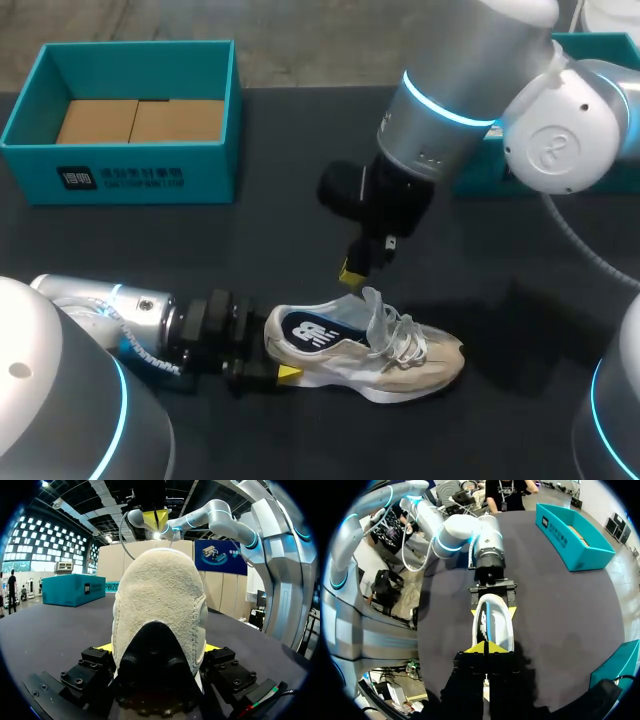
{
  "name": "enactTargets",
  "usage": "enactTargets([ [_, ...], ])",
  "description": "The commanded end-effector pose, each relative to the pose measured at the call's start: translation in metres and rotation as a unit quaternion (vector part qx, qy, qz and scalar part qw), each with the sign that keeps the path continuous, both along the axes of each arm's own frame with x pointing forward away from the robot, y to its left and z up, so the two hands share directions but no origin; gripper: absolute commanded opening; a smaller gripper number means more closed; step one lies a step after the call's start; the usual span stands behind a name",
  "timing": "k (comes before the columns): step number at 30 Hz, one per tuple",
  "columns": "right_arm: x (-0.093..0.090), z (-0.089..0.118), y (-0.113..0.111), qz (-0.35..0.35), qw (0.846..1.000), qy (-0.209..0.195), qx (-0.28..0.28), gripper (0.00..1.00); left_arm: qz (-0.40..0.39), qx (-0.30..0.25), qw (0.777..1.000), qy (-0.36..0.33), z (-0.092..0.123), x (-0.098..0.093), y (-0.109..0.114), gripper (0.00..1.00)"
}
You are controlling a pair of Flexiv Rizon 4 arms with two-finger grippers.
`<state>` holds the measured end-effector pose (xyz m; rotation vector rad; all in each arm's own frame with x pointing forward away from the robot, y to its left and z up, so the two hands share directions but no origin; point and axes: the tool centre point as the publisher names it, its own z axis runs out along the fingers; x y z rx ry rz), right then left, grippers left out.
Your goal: Take the shoe out of the shoebox, open the shoe tongue, remove and reinsert the insole, then place the shoe into the shoebox
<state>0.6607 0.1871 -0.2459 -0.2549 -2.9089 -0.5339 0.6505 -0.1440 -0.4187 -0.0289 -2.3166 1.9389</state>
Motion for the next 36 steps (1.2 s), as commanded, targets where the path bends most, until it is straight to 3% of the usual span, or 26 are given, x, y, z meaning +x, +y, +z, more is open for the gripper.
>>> enactTargets([
  [1, 0.001, -0.004, 0.003, 0.003, 1.000, 0.002, 0.009, 0.00, -0.001, 0.001, 1.000, 0.001, -0.003, 0.001, 0.001, 0.00],
  [7, 0.001, -0.001, 0.016, -0.012, 1.000, -0.009, 0.021, 0.00, -0.001, 0.001, 1.000, 0.001, -0.003, 0.001, 0.001, 0.00],
  [12, 0.006, 0.019, 0.008, -0.017, 0.999, -0.022, 0.032, 0.00, -0.001, 0.001, 1.000, 0.001, -0.003, 0.001, 0.001, 0.00],
  [16, 0.007, 0.026, 0.017, 0.001, 0.999, -0.017, 0.027, 0.00, -0.001, 0.001, 1.000, 0.001, -0.003, 0.001, 0.001, 0.00],
  [18, 0.008, 0.021, 0.024, 0.016, 0.999, -0.004, 0.030, 0.05, -0.001, 0.001, 1.000, 0.001, -0.003, 0.001, 0.001, 0.00],
  [19, 0.009, 0.017, 0.027, 0.022, 0.999, 0.006, 0.030, 0.24, -0.001, 0.001, 1.000, 0.001, -0.003, 0.001, 0.001, 0.00],
  [21, 0.011, 0.012, 0.029, 0.028, 0.999, 0.018, 0.034, 0.32, -0.001, 0.001, 1.000, 0.001, -0.003, 0.001, 0.001, 0.00],
  [36, 0.012, -0.019, 0.040, 0.051, 0.996, 0.052, 0.058, 0.37, -0.001, 0.001, 1.000, 0.001, -0.003, 0.001, 0.001, 0.00],
])
